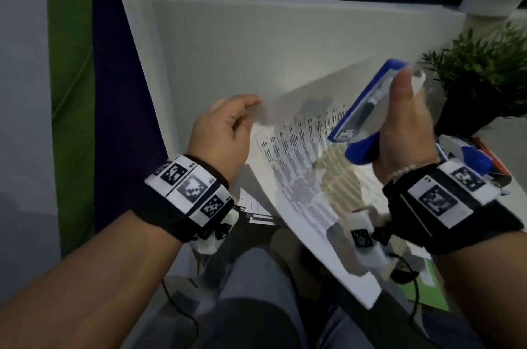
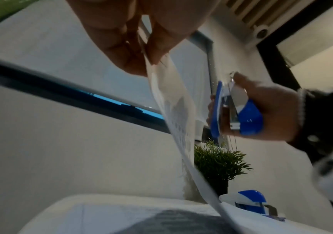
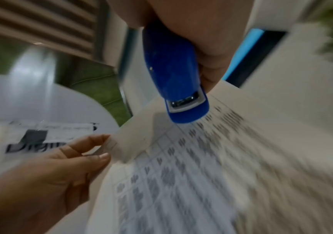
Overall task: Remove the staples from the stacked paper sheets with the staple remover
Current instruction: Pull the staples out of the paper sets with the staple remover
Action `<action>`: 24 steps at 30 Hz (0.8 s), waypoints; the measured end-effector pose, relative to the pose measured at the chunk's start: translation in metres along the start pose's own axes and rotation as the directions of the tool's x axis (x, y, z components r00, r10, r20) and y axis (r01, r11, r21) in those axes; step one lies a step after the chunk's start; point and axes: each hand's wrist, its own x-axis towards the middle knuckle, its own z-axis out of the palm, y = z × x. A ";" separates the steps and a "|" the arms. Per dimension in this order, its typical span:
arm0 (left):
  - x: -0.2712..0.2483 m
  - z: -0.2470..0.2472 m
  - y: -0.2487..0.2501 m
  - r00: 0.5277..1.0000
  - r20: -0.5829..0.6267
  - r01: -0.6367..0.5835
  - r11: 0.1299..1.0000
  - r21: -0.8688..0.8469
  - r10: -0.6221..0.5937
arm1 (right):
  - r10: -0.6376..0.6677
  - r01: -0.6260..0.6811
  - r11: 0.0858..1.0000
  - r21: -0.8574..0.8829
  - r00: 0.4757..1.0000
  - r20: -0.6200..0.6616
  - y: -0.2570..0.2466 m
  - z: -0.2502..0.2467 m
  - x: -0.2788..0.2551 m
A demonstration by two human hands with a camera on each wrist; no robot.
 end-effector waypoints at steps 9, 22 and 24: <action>-0.017 0.002 0.030 0.985 0.161 0.064 0.997 -0.050 -0.055 | -0.395 0.409 0.910 -0.071 0.906 0.152 -0.047 0.038 -0.009; -0.028 0.004 0.028 0.995 0.094 -0.020 1.000 -0.020 0.022 | -0.337 0.381 0.907 -0.179 0.912 0.235 -0.028 0.048 -0.013; -0.028 0.004 0.029 0.995 0.093 -0.020 1.000 -0.022 0.022 | -0.338 0.384 0.906 -0.181 0.910 0.239 -0.026 0.050 -0.013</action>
